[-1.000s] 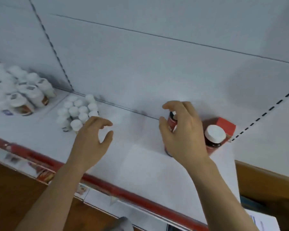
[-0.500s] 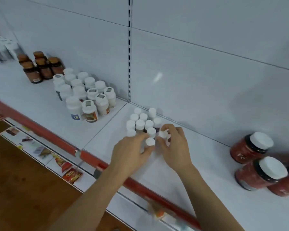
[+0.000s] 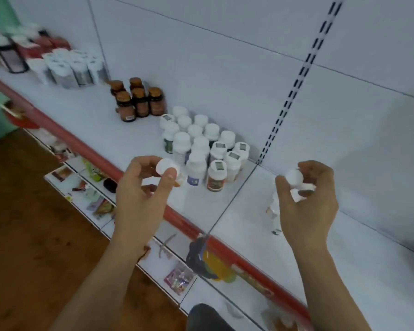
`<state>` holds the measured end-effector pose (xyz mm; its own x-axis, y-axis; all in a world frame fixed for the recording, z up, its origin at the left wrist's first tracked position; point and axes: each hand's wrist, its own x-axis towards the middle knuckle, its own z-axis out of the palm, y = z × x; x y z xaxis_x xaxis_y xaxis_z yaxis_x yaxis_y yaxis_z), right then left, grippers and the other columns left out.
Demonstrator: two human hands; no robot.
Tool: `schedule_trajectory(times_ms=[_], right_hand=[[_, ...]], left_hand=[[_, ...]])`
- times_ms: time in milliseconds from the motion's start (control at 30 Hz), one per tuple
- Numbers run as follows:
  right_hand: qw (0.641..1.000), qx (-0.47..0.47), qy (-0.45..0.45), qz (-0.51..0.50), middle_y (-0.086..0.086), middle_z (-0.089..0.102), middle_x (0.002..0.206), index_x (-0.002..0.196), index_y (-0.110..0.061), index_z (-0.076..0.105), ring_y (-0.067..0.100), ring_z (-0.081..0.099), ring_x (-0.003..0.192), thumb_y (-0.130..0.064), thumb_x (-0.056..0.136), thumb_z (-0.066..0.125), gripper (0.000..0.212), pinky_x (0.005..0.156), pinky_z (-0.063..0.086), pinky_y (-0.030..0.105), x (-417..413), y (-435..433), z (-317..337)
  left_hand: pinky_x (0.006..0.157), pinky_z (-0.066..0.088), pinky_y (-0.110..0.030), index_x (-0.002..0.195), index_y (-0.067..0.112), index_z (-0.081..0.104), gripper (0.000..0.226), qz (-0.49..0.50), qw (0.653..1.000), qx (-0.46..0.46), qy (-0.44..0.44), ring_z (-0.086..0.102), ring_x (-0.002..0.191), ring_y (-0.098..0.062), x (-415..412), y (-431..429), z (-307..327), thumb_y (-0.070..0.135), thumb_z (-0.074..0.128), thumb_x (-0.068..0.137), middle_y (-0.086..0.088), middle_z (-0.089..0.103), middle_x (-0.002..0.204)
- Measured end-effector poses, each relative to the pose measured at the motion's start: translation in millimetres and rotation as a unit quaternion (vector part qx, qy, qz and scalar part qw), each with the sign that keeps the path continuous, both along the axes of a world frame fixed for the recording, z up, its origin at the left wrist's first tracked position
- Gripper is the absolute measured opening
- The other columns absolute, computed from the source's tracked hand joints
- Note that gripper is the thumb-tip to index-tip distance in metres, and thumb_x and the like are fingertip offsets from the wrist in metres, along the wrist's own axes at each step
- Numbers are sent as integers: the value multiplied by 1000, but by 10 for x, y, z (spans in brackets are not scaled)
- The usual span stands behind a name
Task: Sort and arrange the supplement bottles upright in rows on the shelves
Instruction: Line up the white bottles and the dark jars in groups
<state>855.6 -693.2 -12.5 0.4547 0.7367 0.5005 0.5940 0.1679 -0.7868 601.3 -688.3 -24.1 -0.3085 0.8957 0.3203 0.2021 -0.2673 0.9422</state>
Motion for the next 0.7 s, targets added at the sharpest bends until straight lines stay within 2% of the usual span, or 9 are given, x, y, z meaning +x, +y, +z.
schedule_trajectory(times_ms=[67,167,267,400,500,567,633,700], right_hand=[[998,5,9,54,-9,61,109,113,-34,50,14,61,102,-20,88,75,39,87,54,41,-432,245,16],[988,-19,25,154,-8,61,105,112,-30,50,15,61,97,-18,88,75,37,81,55,29,-1213,653,-63],[971,-38,39,235,-6,60,105,113,-31,51,18,62,96,-19,88,74,36,79,55,40,-2061,1007,-165],[936,-63,50,343,-10,58,104,118,-30,54,10,61,99,-14,86,76,42,79,57,35,-3213,1466,-241],[923,-93,47,371,-12,59,104,120,-32,55,8,60,100,-12,85,75,45,83,58,38,-3935,1925,-314],[919,-104,52,375,-11,59,105,120,-32,56,8,60,101,-10,84,75,46,83,58,39,-4396,2276,-326],[915,-120,49,383,-9,61,106,120,-31,58,7,61,101,-10,84,75,45,85,57,33,-4884,2598,-279],[905,-132,47,402,-7,63,108,120,-29,59,8,61,102,-9,85,76,44,79,52,13,-5398,2883,-205]], left_hand=[[74,51,-10,112,25,60,19,36,999,-4,3,65,99,-2,-400,19,-45,25,67,95,14,68,107],[79,56,-17,118,24,58,26,81,996,-18,24,65,106,-5,-989,59,-100,34,61,94,15,66,112],[80,57,-19,117,25,59,23,135,990,-24,35,65,103,-5,-1581,174,-146,29,63,94,21,65,108],[77,51,-10,118,21,62,26,218,975,-18,47,64,101,-6,-2480,441,-253,31,64,94,16,66,109],[76,52,-11,116,22,62,26,253,966,-38,39,65,100,-3,-3198,686,-283,31,66,93,22,66,104],[75,54,-12,115,22,62,26,264,962,-49,46,66,101,-5,-3713,861,-258,29,67,91,19,67,105],[74,53,-10,114,22,62,24,287,954,-67,63,66,100,-4,-4225,988,-217,26,69,91,16,67,106],[73,51,-7,114,19,63,25,314,944,-72,73,65,99,1,-4717,1072,-154,25,70,91,16,66,107]])
